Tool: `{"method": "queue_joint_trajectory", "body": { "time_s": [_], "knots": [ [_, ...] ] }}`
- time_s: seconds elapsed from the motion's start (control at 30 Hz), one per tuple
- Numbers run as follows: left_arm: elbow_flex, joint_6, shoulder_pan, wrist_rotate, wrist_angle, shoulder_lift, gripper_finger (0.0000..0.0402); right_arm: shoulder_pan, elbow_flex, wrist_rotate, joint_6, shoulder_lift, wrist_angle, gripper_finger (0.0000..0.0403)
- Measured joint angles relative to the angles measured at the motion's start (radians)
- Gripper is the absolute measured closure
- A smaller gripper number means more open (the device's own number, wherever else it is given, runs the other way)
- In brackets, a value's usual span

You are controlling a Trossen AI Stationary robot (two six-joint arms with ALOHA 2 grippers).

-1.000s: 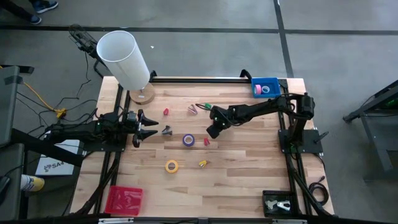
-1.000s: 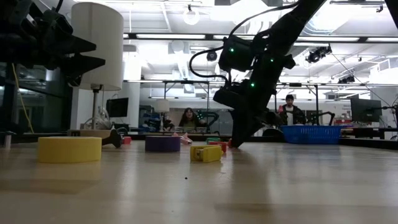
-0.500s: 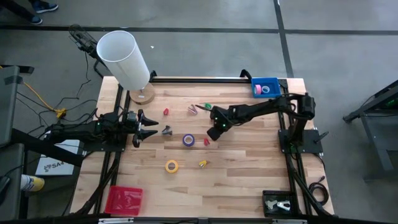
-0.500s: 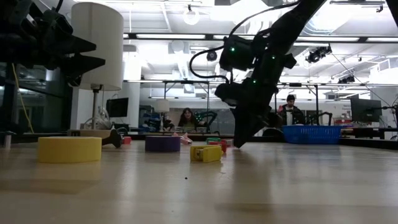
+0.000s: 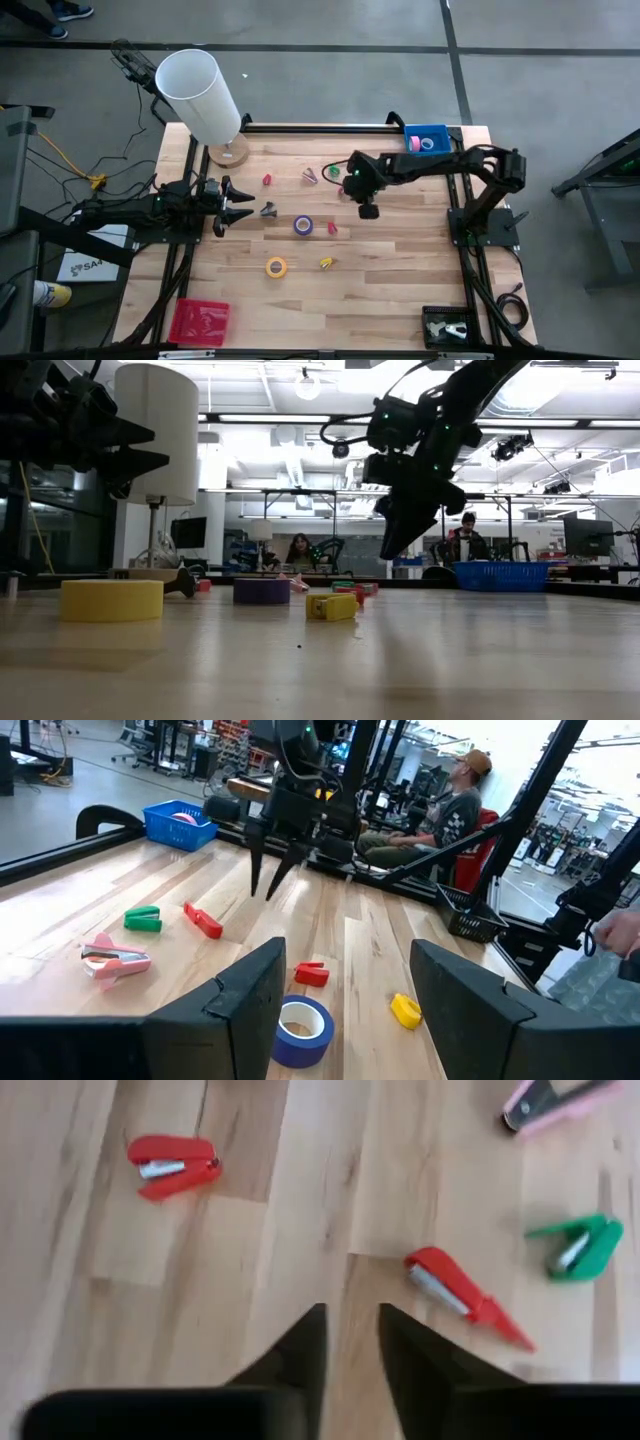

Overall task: Pick and place Stapler, Stapler remover, tape
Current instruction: Put the bottom right red stapler into the red bin

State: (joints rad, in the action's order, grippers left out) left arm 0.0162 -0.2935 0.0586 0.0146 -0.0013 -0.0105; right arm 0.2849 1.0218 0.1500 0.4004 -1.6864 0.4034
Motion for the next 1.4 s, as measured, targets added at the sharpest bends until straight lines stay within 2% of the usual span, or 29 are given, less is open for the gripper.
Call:
{"method": "queue_joint_trajectory", "body": {
  "time_s": [0.1, 0.23, 0.33, 0.4, 0.63, 1.03, 1.4],
  "knots": [
    [0.000, 0.000, 0.000, 0.000, 0.000, 0.000, 0.0188, 0.009, 0.002, -0.007, 0.122, -0.017, -0.004, 0.0258],
    [0.000, 0.000, 0.000, 0.000, 0.000, 0.000, 0.0188, 0.002, 0.002, -0.119, 0.337, -0.029, -0.038, 0.0183],
    [0.000, 0.000, 0.000, 0.000, 0.000, 0.000, 0.0188, 0.000, 0.004, -0.194, 0.463, -0.034, -0.073, 0.0148],
    [0.000, 0.000, 0.000, 0.000, 0.000, 0.000, 0.0188, 0.004, 0.007, -0.206, 0.518, -0.037, -0.072, 0.0137],
    [0.000, 0.000, 0.000, 0.000, 0.000, 0.000, 0.0188, 0.032, 0.059, -0.156, 0.596, -0.114, -0.021, 0.0141],
    [0.000, 0.000, 0.000, 0.000, 0.000, 0.000, 0.0188, 0.056, 0.255, -0.095, 0.657, -0.277, 0.137, 0.0149],
    [0.000, 0.000, 0.000, 0.000, 0.000, 0.000, 0.0188, 0.105, 0.297, -0.017, 0.707, -0.305, 0.178, 0.0187]
  ]
}}
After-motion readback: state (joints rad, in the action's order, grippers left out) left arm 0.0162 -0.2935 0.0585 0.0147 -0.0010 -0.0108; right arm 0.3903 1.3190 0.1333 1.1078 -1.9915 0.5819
